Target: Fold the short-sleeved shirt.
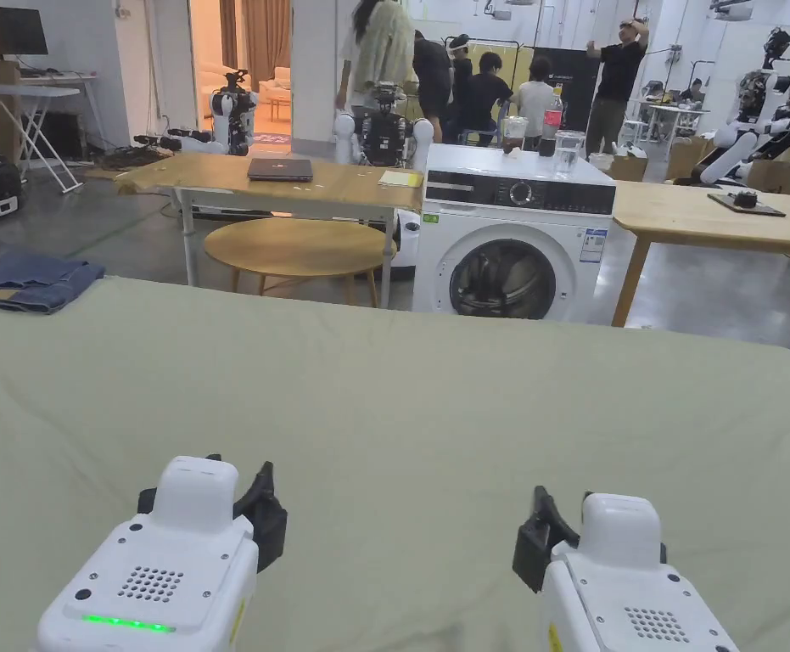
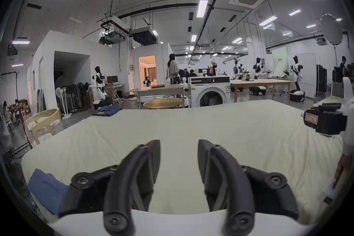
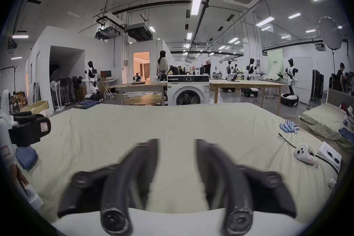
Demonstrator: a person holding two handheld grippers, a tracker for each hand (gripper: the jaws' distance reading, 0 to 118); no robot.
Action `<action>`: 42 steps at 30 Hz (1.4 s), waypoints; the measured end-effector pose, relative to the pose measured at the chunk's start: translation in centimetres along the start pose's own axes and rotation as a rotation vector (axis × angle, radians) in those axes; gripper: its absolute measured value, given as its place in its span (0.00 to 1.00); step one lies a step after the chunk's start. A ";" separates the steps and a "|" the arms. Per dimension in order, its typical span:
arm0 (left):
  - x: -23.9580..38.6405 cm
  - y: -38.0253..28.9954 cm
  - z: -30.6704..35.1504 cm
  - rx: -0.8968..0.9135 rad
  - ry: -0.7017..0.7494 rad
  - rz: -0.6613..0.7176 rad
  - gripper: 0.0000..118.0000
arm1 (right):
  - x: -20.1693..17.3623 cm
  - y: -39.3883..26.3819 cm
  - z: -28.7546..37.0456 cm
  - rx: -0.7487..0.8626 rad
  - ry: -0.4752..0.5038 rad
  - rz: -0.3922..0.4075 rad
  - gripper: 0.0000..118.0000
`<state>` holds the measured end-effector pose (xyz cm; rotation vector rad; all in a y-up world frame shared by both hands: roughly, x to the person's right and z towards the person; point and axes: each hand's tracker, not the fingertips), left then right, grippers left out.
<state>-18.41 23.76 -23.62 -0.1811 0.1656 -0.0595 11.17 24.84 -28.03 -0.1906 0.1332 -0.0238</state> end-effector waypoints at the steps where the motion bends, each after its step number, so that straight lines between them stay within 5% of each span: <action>1: 0.1 0.1 0.1 -0.009 0.011 -0.005 0.45 | 0.0 0.1 0.1 0.000 -0.001 0.000 0.64; 8: -1.2 0.2 0.7 0.047 0.078 0.098 0.72 | 0.5 0.3 0.6 0.038 -0.034 -0.010 0.87; 22: -1.5 0.9 0.7 0.089 0.085 0.062 0.72 | 0.6 0.5 0.1 0.042 0.060 -0.046 0.87; 25: -1.8 0.8 0.7 0.127 0.048 0.123 0.72 | 0.1 0.6 0.0 0.045 -0.011 -0.042 0.87; 42: -2.4 0.9 0.4 0.092 0.044 0.159 0.72 | 0.4 1.8 -0.8 -0.011 -0.024 -0.147 0.87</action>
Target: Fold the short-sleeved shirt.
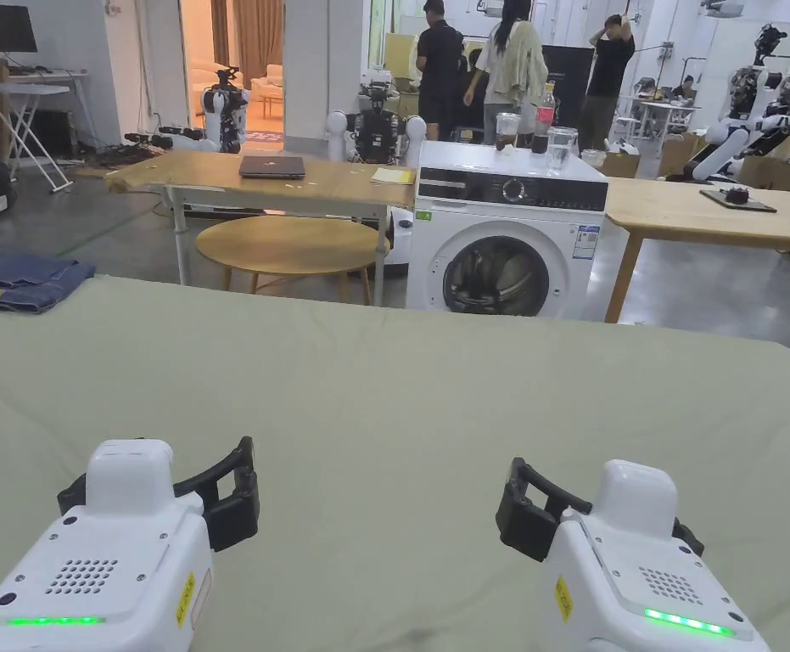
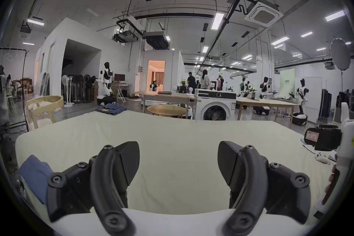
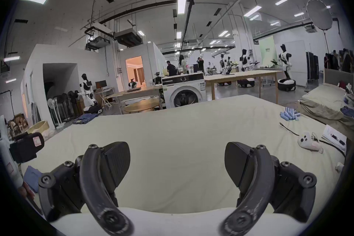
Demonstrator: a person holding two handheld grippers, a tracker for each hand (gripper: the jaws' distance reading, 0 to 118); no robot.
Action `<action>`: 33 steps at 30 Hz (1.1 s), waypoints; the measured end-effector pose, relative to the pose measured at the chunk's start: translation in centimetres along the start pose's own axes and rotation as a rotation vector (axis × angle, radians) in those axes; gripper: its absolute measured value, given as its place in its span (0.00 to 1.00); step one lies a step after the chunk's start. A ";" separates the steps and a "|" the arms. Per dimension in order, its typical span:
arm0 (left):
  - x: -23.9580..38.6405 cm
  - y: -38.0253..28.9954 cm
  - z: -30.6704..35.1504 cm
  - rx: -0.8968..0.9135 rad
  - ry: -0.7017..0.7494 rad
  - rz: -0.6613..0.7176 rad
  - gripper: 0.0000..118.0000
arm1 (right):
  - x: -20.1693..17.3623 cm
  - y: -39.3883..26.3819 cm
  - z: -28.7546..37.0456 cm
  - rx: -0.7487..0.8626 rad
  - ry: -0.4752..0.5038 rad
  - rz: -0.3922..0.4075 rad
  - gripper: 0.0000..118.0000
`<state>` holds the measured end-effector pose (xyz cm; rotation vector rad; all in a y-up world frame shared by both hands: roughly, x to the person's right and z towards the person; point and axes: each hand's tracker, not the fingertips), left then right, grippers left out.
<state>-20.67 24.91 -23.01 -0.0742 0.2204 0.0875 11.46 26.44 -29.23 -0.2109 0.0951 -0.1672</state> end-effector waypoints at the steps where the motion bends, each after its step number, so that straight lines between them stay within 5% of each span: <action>1: 0.0 0.0 0.1 0.002 -0.003 -0.004 0.72 | 0.0 0.0 -0.1 -0.004 -0.002 -0.010 0.87; 15: 1.0 -0.2 0.2 0.013 0.024 -0.077 0.72 | 0.2 0.1 -0.9 -0.097 -0.014 -0.078 0.87; 33: 0.2 -0.2 -0.2 -0.012 0.012 -0.035 0.72 | -0.6 -0.1 -1.0 -0.110 -0.075 -0.037 0.87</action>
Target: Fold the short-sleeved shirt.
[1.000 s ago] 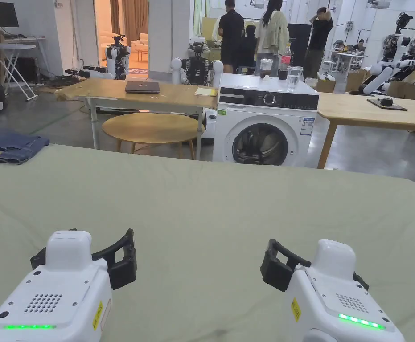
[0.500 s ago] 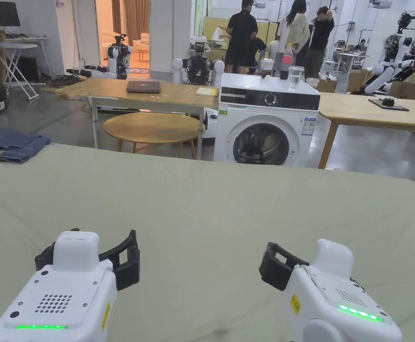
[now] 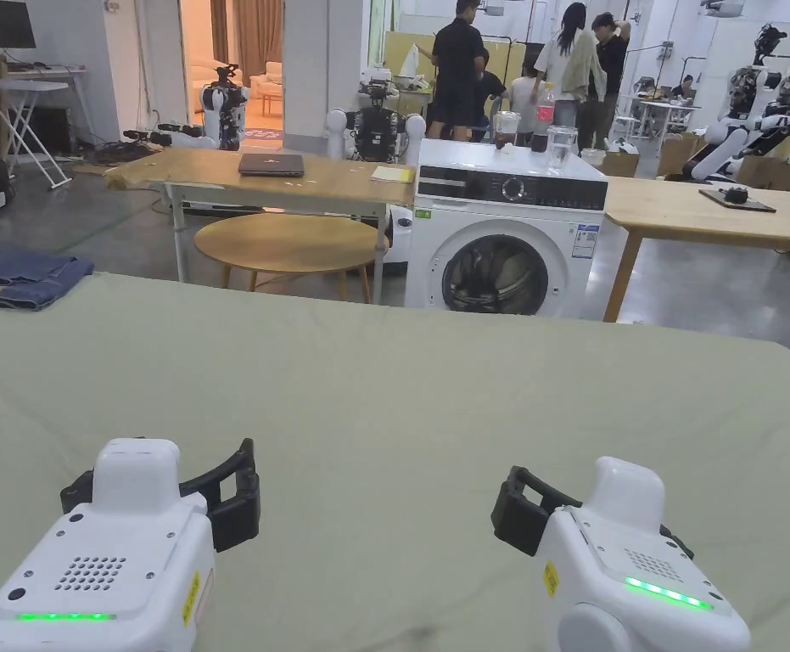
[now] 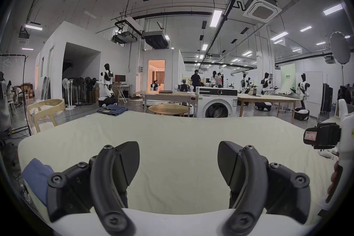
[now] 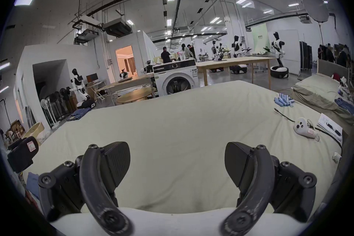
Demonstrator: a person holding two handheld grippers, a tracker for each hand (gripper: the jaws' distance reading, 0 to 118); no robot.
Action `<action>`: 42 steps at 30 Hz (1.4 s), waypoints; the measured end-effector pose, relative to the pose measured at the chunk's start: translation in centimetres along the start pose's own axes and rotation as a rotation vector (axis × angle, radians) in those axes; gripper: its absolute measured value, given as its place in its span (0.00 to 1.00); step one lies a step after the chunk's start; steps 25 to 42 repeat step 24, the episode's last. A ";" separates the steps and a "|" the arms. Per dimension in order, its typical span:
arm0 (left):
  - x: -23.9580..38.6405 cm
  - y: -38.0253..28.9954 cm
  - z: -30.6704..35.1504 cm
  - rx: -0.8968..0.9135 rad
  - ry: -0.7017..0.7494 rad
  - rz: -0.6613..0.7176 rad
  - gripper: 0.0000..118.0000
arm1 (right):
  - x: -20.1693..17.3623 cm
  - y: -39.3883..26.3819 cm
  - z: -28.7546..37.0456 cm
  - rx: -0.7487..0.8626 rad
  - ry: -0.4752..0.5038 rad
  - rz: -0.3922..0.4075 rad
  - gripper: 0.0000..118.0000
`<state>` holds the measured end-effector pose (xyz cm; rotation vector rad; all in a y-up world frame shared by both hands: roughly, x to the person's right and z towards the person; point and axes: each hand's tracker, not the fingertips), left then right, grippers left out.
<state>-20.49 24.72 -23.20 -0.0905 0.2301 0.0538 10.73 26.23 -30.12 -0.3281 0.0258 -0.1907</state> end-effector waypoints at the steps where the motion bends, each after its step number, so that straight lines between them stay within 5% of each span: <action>1: 0.0 0.0 0.0 -0.001 -0.001 -0.001 0.72 | 0.0 0.0 0.0 -0.001 0.002 0.002 0.87; 21: 0.1 -0.4 -0.1 -0.025 -0.018 -0.016 0.72 | -0.2 -0.5 -0.1 0.025 -0.053 0.105 0.87; 24: 0.0 -0.4 -0.1 -0.027 -0.019 -0.016 0.72 | 0.6 -0.5 -0.4 0.012 -0.005 0.058 0.87; 42: 0.0 -0.4 -0.1 -0.027 -0.019 -0.016 0.72 | 0.6 -0.5 -0.4 0.012 -0.005 0.058 0.87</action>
